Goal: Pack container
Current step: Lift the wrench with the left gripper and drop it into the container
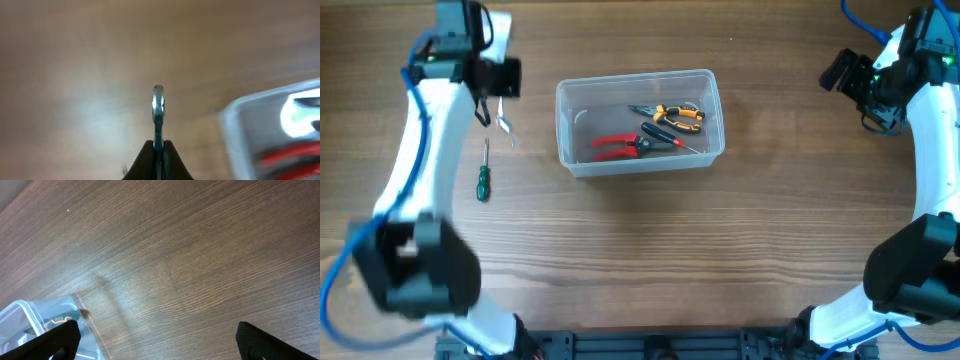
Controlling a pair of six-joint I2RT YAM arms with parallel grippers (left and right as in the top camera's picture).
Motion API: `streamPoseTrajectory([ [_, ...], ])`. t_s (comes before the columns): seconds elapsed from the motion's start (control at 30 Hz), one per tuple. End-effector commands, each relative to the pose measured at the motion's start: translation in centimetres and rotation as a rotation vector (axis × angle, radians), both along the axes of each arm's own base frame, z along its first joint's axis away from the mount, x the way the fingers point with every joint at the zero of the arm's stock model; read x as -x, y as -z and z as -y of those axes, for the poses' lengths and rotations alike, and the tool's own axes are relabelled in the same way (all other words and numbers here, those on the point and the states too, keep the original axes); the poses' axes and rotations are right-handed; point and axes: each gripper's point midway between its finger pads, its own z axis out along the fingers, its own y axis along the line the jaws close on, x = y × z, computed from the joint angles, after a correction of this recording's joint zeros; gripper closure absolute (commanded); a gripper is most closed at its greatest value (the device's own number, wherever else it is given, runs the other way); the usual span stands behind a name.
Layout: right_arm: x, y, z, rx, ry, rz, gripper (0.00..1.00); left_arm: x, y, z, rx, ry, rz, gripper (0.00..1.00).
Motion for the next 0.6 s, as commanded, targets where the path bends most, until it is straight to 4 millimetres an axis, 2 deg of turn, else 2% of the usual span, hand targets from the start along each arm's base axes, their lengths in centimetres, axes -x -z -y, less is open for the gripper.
streamPoseTrajectory([
  [0.0,-0.1,0.7,-0.3,-0.020,0.008,-0.016,0.00,0.8,-7.1,7.1,-0.136,0.356,0.203,0.96],
  [0.07,-0.2,0.6,-0.3,-0.018,0.008,-0.009,0.00,1.8,-7.1,11.9,-0.203,0.566,0.226,0.96],
  [0.1,-0.3,0.6,-0.3,-0.017,0.008,-0.008,0.00,2.3,-6.3,14.1,-0.237,0.664,0.219,0.96],
  [0.13,-0.3,0.6,-0.2,-0.017,0.008,-0.004,0.00,2.7,-5.0,15.9,-0.267,0.752,0.199,0.96],
  [0.17,-0.4,0.5,-0.2,-0.016,0.008,0.000,0.00,3.0,-2.8,17.7,-0.286,0.828,0.157,0.96],
  [0.2,-0.5,0.5,-0.2,-0.014,0.008,0.005,0.00,3.3,-1.0,18.8,-0.293,0.887,0.119,0.96],
  [0.3,-0.7,0.4,-0.1,-0.012,0.008,0.013,0.00,4.7,4.8,21.0,-0.289,1.058,-0.014,0.96],
  [0.4,-0.7,0.4,-0.1,-0.012,0.008,0.013,0.00,4.8,9.5,20.9,-0.292,1.099,-0.119,0.95],
  [0.47,-0.7,0.4,-0.1,-0.012,0.008,0.013,0.00,4.7,11.5,20.8,-0.301,1.121,-0.154,0.92],
  [0.5,-0.7,0.4,-0.1,-0.012,0.008,0.013,0.00,4.1,12.3,20.9,-0.299,1.089,-0.153,0.76],
  [0.53,-0.7,0.4,-0.1,-0.012,0.008,0.013,0.00,3.9,12.2,21.0,-0.285,1.060,-0.149,0.53],
  [0.57,-0.7,0.4,-0.1,-0.012,0.008,0.013,0.00,3.5,11.4,20.9,-0.273,0.999,-0.140,0.00],
])
